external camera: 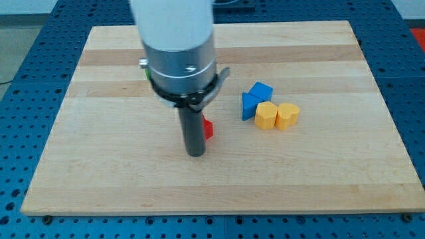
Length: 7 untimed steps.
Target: Push the heart into the blue blocks
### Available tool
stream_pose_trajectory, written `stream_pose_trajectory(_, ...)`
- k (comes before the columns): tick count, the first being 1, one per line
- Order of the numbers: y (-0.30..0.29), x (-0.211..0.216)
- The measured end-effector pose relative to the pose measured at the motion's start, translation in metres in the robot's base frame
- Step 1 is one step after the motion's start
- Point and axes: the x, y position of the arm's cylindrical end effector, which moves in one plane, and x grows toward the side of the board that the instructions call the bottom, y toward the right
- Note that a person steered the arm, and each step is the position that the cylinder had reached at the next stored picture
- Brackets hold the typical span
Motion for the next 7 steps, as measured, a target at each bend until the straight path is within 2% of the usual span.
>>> stream_pose_trajectory(3,0.001,-0.13)
stream_pose_trajectory(4,0.019,-0.15)
stream_pose_trajectory(5,0.083,-0.153)
stream_pose_trajectory(7,0.034,-0.165)
